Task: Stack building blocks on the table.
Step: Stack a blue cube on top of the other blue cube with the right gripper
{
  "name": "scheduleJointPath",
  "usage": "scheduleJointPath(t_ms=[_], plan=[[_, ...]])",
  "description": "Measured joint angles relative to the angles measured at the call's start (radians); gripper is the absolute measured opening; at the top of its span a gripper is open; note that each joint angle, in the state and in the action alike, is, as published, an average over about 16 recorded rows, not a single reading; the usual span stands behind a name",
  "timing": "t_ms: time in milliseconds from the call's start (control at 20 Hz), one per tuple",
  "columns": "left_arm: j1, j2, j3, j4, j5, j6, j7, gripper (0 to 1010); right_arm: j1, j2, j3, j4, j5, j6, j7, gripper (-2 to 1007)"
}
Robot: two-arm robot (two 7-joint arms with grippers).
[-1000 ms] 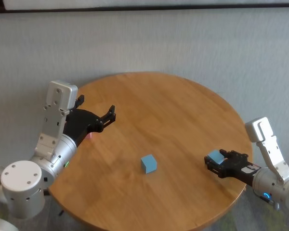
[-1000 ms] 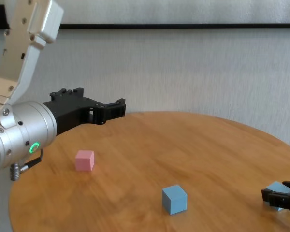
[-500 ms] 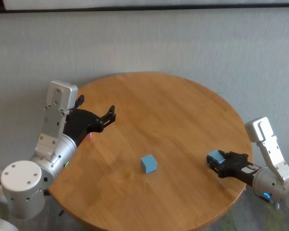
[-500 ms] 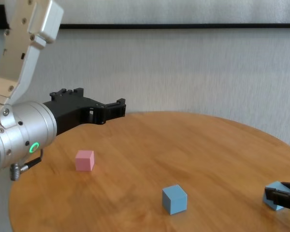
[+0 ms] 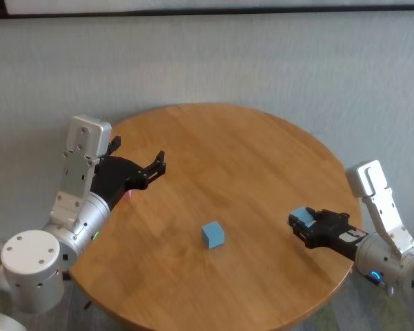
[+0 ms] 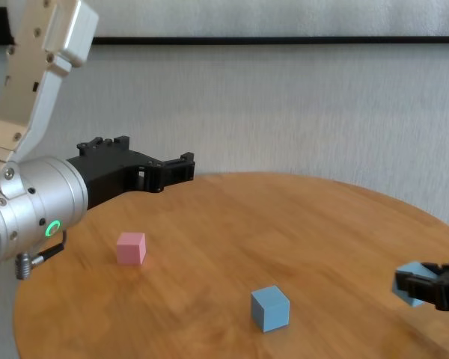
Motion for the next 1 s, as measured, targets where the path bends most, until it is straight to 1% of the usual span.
scheduleJointPath(t_ms=[200, 350, 450, 750, 1000], plan=[[0.0, 0.0, 0.0, 0.0, 0.0, 0.0, 0.0, 1001, 0.003, -0.009, -0.007, -0.028, -0.011, 0.008, 0.02, 358], [0.0, 0.0, 0.0, 0.0, 0.0, 0.0, 0.0, 1001, 0.011, -0.017, -0.018, -0.041, -0.02, 0.01, 0.046, 358], [0.0, 0.0, 0.0, 0.0, 0.0, 0.0, 0.0, 1001, 0.02, -0.022, -0.029, -0.044, -0.026, 0.01, 0.068, 358], [0.0, 0.0, 0.0, 0.0, 0.0, 0.0, 0.0, 1001, 0.061, -0.04, -0.072, -0.031, -0.051, 0.003, 0.131, 358], [0.0, 0.0, 0.0, 0.0, 0.0, 0.0, 0.0, 1001, 0.099, -0.057, -0.107, -0.004, -0.073, -0.001, 0.171, 358]])
